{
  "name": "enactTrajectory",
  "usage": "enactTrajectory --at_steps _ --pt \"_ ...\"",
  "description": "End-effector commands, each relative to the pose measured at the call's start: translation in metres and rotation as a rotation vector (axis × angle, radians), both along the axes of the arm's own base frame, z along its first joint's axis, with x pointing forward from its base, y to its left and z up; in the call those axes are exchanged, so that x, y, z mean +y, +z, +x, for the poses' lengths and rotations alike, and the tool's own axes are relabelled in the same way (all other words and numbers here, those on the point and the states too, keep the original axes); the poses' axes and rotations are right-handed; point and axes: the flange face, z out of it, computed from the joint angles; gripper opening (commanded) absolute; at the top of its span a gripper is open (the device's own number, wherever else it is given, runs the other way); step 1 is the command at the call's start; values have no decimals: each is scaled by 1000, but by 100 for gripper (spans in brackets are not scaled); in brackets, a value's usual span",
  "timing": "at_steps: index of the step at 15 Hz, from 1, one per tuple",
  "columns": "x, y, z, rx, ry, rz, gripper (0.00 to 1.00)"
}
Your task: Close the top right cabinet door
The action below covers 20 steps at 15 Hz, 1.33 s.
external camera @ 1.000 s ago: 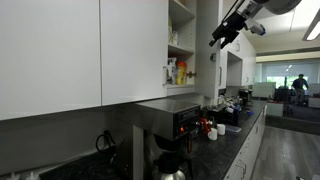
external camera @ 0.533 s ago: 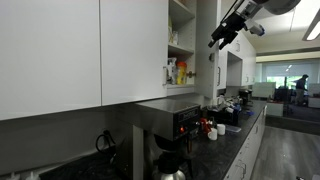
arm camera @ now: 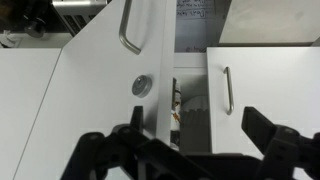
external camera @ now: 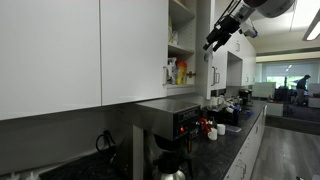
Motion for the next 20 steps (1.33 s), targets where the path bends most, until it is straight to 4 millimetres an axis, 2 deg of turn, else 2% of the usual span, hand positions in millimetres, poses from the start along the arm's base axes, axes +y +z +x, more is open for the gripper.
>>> enactTrajectory --at_steps 1,6,11,20 --pt "2 -10 22 -48 -20 -86 100" --pt "10 -21 42 -84 -33 -135 100" --pt "24 -23 53 -66 -10 -158 100" --pt "43 0 68 -63 52 -81 100"
